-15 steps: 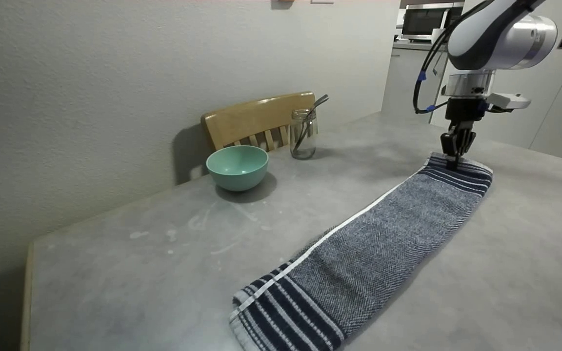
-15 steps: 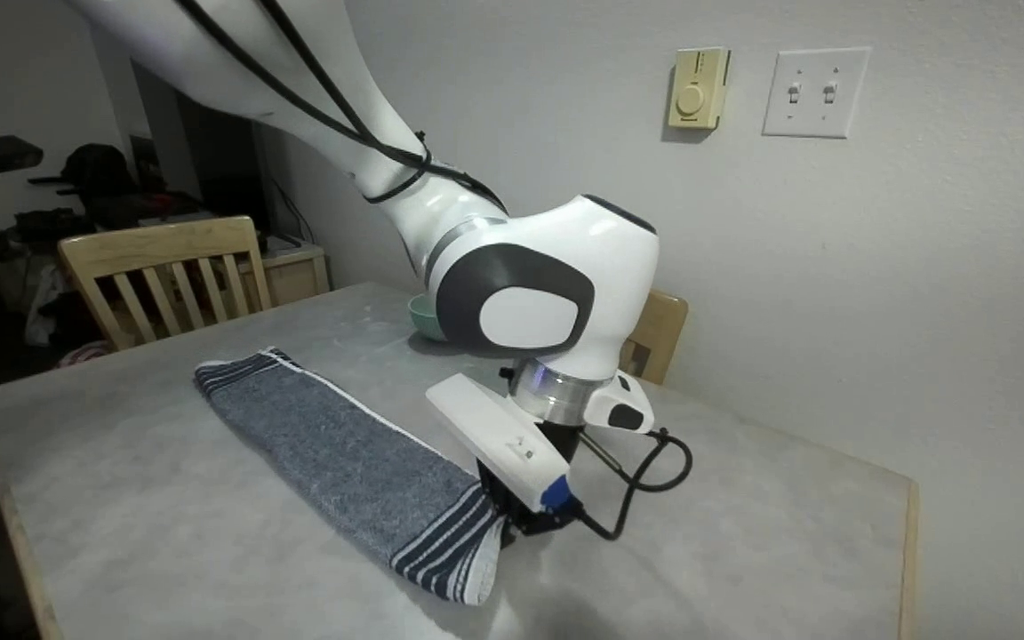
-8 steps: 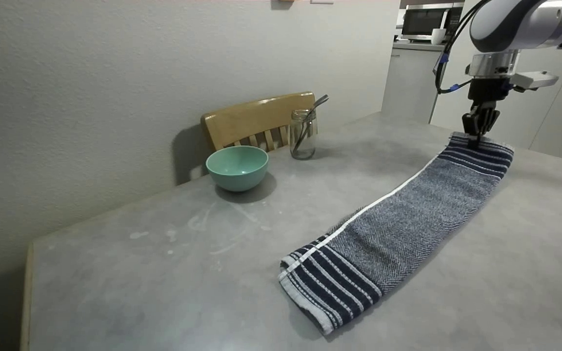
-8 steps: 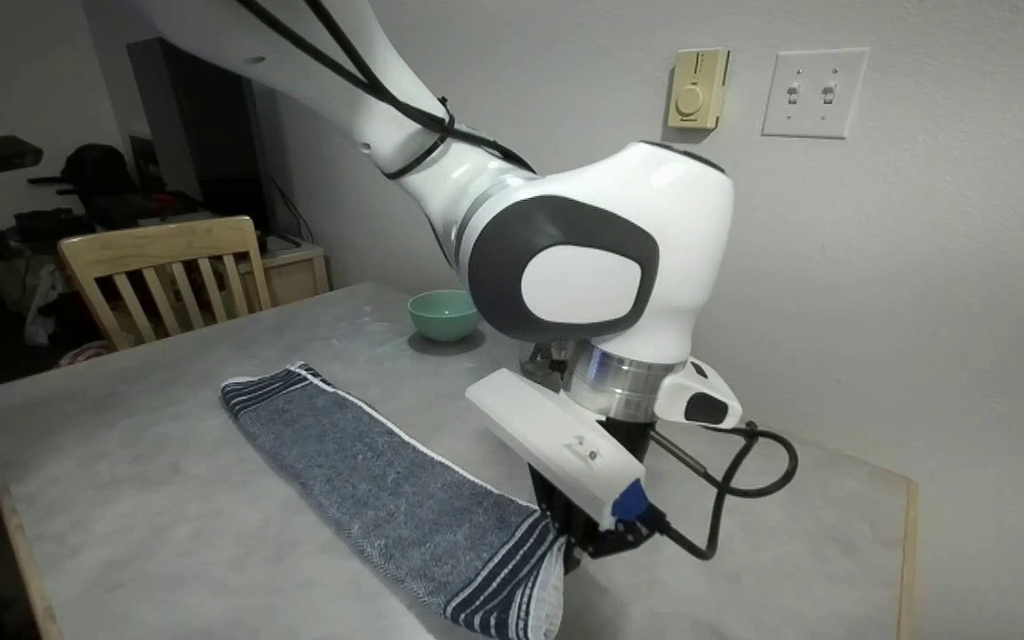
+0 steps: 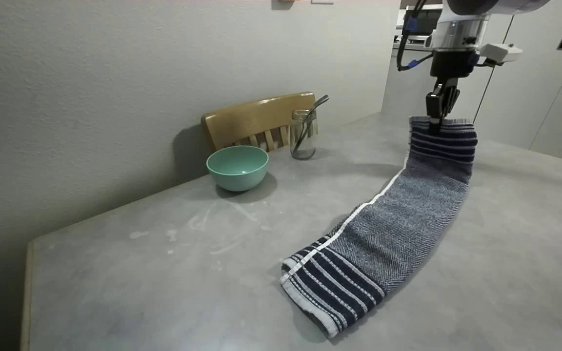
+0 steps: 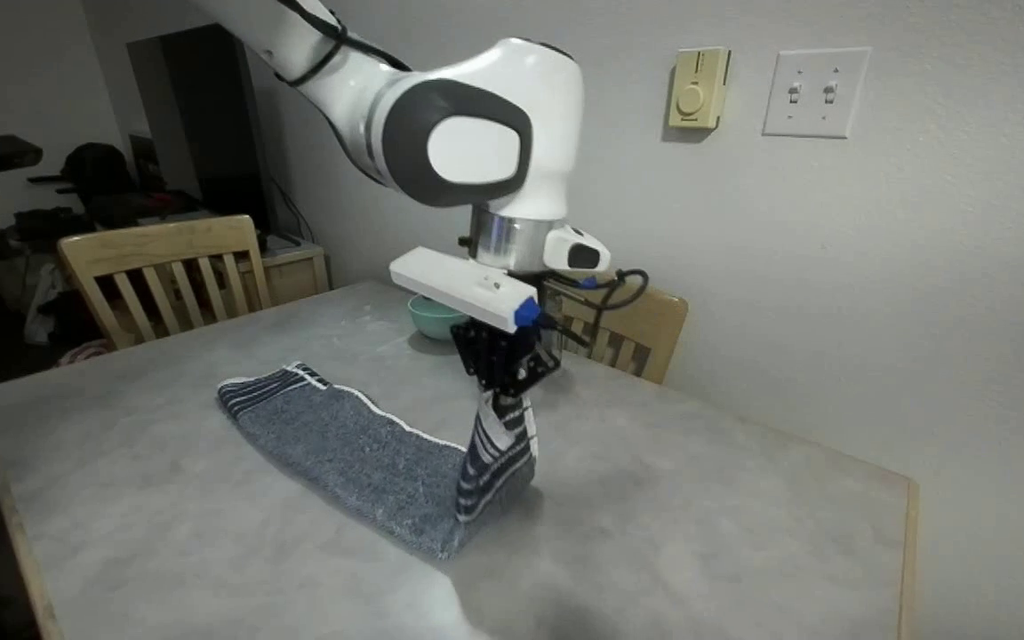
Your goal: Fold the towel then move the bowl to the right
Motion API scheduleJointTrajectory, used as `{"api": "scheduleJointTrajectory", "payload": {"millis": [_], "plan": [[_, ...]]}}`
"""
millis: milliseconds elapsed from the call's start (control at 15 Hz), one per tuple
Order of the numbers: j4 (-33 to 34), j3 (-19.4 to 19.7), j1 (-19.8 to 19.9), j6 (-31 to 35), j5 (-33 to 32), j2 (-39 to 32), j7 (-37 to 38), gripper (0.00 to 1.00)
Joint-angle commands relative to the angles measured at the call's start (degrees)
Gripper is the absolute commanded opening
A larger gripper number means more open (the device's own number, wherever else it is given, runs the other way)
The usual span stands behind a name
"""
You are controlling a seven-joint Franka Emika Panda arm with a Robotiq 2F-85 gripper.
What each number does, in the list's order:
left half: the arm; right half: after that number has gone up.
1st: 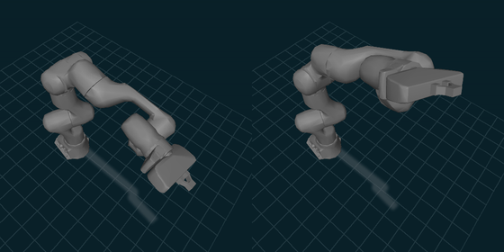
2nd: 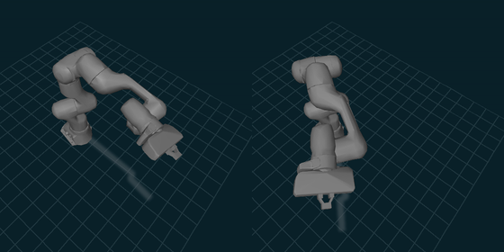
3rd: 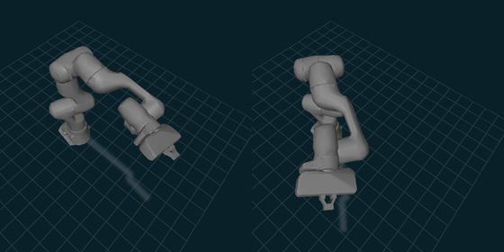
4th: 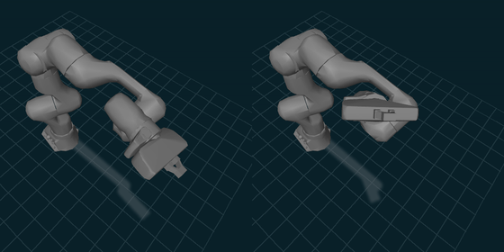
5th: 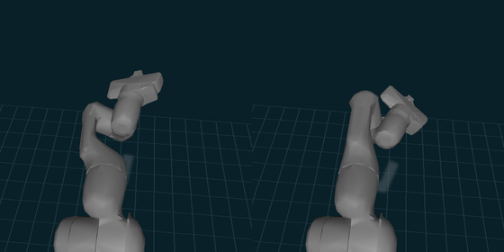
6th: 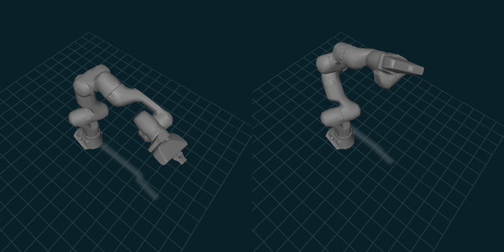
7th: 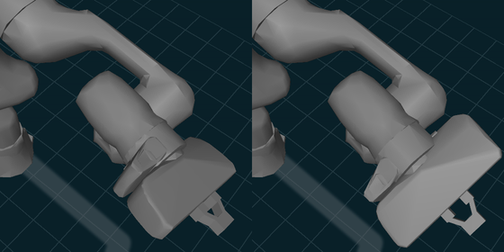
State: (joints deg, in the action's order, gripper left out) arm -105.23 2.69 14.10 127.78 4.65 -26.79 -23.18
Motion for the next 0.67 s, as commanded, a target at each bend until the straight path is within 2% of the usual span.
{"api": "scheduleJointTrajectory", "payload": {"millis": [0,267,600], "plan": [[-3.33,-2.6,-4.69,-2.97,-0.65,4.83,2.95,0.02],[-2.83,-5.38,-9.37,-6.51,0.22,5.8,5.54,0.02],[-1.85,-8.03,-13.12,-6.15,1.8,4.88,8.53,0.02]]}}
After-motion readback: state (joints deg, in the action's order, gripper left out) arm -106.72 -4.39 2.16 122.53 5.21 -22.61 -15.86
